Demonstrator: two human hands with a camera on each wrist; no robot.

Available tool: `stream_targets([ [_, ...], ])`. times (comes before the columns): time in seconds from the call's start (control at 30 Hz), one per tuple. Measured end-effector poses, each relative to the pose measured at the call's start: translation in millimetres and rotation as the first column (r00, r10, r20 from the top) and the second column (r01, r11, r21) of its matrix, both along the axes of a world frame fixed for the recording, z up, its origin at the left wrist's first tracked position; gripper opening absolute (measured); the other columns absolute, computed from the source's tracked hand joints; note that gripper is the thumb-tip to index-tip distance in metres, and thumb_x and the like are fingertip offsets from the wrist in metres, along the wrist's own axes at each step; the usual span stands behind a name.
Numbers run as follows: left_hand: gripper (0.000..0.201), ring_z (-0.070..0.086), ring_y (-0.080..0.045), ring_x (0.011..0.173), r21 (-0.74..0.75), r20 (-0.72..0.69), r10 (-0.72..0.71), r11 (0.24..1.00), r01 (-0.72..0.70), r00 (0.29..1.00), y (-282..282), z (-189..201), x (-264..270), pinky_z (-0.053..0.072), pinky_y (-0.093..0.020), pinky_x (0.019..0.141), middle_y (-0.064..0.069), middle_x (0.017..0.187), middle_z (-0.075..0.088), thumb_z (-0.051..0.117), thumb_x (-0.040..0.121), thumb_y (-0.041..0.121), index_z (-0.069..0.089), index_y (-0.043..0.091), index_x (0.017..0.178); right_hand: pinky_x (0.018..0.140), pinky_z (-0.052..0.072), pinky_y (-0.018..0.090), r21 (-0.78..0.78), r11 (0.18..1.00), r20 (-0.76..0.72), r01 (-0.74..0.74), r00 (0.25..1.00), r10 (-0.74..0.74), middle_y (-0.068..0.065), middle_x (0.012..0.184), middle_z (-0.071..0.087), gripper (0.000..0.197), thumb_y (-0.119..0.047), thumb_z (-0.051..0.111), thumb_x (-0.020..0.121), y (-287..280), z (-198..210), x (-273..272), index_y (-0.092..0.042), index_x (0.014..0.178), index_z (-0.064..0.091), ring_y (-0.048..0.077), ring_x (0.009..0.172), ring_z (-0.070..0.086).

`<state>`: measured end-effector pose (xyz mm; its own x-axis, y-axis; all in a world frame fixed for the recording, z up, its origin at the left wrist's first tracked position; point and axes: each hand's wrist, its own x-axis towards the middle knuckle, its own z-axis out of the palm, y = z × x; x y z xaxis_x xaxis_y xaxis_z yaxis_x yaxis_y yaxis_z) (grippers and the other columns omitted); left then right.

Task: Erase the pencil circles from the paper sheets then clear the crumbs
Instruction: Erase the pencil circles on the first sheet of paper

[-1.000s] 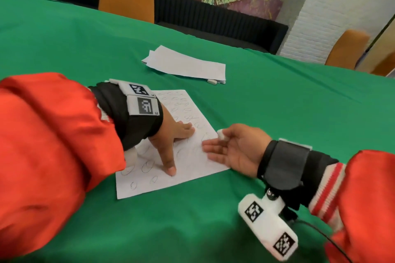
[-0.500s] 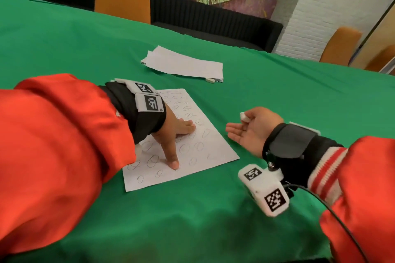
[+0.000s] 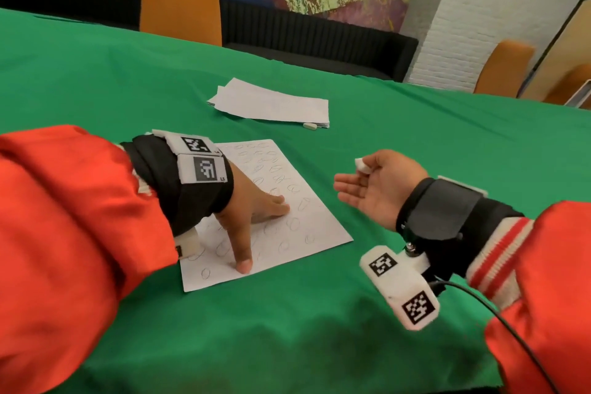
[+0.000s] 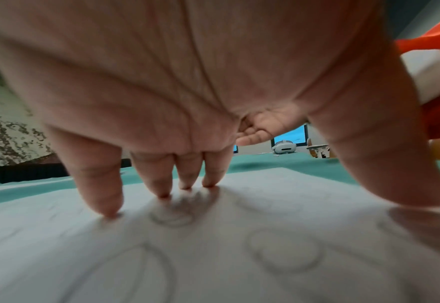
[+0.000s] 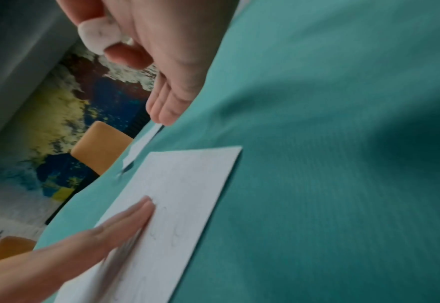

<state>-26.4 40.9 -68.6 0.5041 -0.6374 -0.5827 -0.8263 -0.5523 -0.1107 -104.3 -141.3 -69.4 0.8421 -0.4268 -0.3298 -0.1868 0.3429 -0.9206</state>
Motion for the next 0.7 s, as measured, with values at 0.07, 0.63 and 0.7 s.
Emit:
stream_targets([
  [0.07,0.103,0.012,-0.01,0.145,0.007,-0.036,-0.01,1.0,0.011,0.999,-3.6,2.9,-5.4,0.012,-0.037,0.118,0.015,0.158,0.005,0.065,0.071,0.068,0.006,0.038,0.15,0.072,0.047,0.036,-0.056,0.998,0.016,-0.004,1.0,0.004,0.023,0.117,0.056,0.016,-0.011,0.033,0.093,0.7,2.8,-0.2,-0.004,0.088,0.047,0.029,0.097,0.057],
  [0.63,0.045,0.056,-0.018,0.102,-0.155,0.093,-0.04,0.986,0.054,0.995,-13.5,1.9,-31.1,0.05,-0.036,0.087,0.005,0.113,0.054,0.069,0.074,0.055,0.049,0.026,0.102,0.072,0.047,0.034,-0.107,0.992,-0.026,-0.07,0.997,0.067,0.018,0.095,0.057,0.019,-0.014,0.032,0.093,-8.8,-9.2,-28.9,-0.011,0.079,0.044,0.025,0.079,0.055],
  [0.7,0.045,0.056,-0.017,0.101,-0.114,0.108,-0.029,0.993,0.041,0.994,-6.2,3.0,-31.1,0.051,-0.038,0.087,0.007,0.113,0.051,0.071,0.073,0.053,0.047,0.028,0.101,0.071,0.047,0.034,-0.109,0.991,-0.031,-0.074,0.997,0.071,0.017,0.094,0.057,0.019,-0.014,0.032,0.093,-9.7,-10.4,-29.5,-0.011,0.077,0.043,0.025,0.079,0.055],
])
